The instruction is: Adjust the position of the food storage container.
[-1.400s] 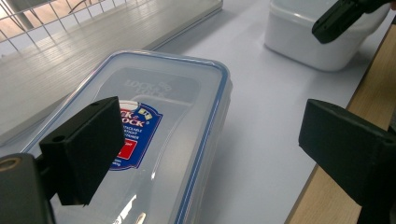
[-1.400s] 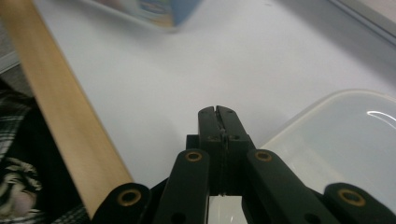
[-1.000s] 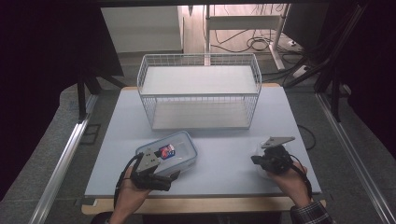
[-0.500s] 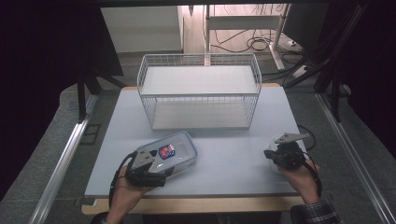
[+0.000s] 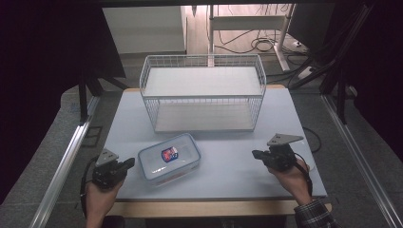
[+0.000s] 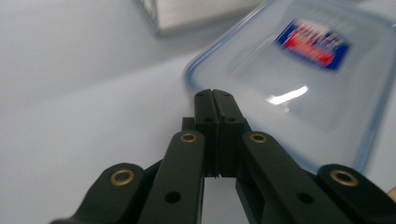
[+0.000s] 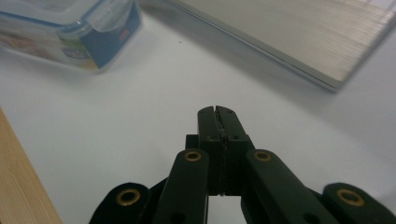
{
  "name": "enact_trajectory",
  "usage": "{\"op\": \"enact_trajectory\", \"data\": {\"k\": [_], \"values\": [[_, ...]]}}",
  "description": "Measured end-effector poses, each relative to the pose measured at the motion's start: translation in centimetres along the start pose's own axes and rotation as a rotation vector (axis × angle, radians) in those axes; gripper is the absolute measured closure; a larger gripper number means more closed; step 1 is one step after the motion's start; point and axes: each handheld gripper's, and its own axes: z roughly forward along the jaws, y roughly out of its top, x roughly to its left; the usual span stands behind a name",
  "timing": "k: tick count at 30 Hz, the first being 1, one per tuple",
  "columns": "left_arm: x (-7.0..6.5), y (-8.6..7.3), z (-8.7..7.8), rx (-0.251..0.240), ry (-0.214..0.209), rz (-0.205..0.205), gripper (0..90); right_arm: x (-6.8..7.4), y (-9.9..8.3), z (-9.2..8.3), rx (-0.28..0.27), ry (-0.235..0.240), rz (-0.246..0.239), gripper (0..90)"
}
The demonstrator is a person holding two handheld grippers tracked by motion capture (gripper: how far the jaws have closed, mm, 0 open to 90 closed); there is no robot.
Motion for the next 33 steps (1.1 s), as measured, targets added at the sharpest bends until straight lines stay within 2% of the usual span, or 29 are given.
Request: {"op": "enact_trajectory", "data": {"k": [3,4,6,9,12,15,24,28,31,33], "values": [[-0.3,-0.1,1.3,0.060,-0.005,0.010,89.7,0.6,0.6,1.1,0.006,0.025,-0.013,89.4],[-0.6,-0.1,1.6,0.070,0.032,0.024,89.7,0.8,0.8,1.4,0.009,0.029,-0.022,89.4],[-0.7,0.1,1.9,0.086,0.049,0.034,89.7,1.0,1.3,2.2,0.013,0.036,-0.034,89.4],[-0.4,0.2,2.4,0.083,0.014,0.001,89.7,1.3,2.0,3.5,0.021,0.049,-0.052,89.4],[-0.7,0.6,3.4,0.106,0.023,0.027,89.6,1.6,2.6,4.8,0.029,0.057,-0.059,89.4],[-1.0,1.0,4.1,0.106,0.018,0.038,89.6,1.8,3.1,5.8,0.034,0.061,-0.063,89.4],[-1.9,3.2,7.1,0.097,-0.034,0.060,89.6,2.1,3.9,8.4,0.045,0.069,-0.048,89.3],[-2.7,4.3,8.7,0.092,-0.074,0.071,89.6,2.1,4.0,9.4,0.054,0.068,-0.036,89.2],[-3.3,4.9,9.6,0.088,-0.116,0.068,89.4,2.0,3.8,9.2,0.066,0.033,-0.036,89.1],[-3.8,5.2,10.1,0.087,-0.142,0.073,89.3,1.7,3.7,8.6,0.068,0.040,-0.012,88.9]]}}
